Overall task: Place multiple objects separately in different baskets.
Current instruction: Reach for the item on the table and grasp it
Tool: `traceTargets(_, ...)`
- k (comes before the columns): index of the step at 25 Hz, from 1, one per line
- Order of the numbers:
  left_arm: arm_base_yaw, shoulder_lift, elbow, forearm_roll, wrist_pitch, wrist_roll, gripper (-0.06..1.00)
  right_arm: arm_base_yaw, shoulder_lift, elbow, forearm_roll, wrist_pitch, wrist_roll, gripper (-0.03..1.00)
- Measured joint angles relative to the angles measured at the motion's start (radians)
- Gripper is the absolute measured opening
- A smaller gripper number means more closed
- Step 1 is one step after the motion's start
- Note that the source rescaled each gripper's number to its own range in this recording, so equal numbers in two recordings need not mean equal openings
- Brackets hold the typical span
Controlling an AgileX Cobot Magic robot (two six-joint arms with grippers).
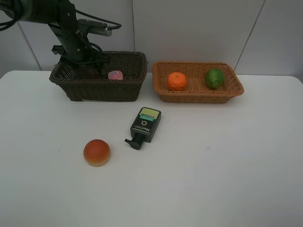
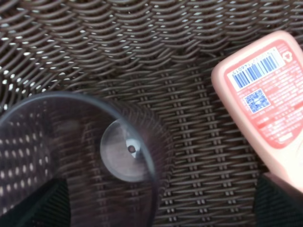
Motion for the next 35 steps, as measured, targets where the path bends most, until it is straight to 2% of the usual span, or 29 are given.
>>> traceTargets(6,-0.012,-0.116,-0.006,-0.019,0.048,0.014,1.0,0.0,0.0,0.0,0.0,0.0,0.0,0.66)
traceTargets(14,-0.129,-0.178,-0.006,-0.04,0.201,0.048,1.0,0.0,0.0,0.0,0.0,0.0,0.0,0.66)
traceTargets(18,-0.225,-0.178,-0.006,-0.05,0.24,-0.005,1.0,0.0,0.0,0.0,0.0,0.0,0.0,0.66)
traceTargets(25,-0.36,-0.177,-0.006,-0.06,0.241,-0.093,1.0,0.0,0.0,0.0,0.0,0.0,0.0,0.66)
traceTargets(28,-0.38,-0.165,-0.006,-0.071,0.242,-0.126,1.0,0.0,0.0,0.0,0.0,0.0,0.0,0.66)
traceTargets(35,-0.381,-0.106,-0.006,-0.174,0.232,-0.214,1.0,0.0,0.0,0.0,0.0,0.0,0.0,0.66)
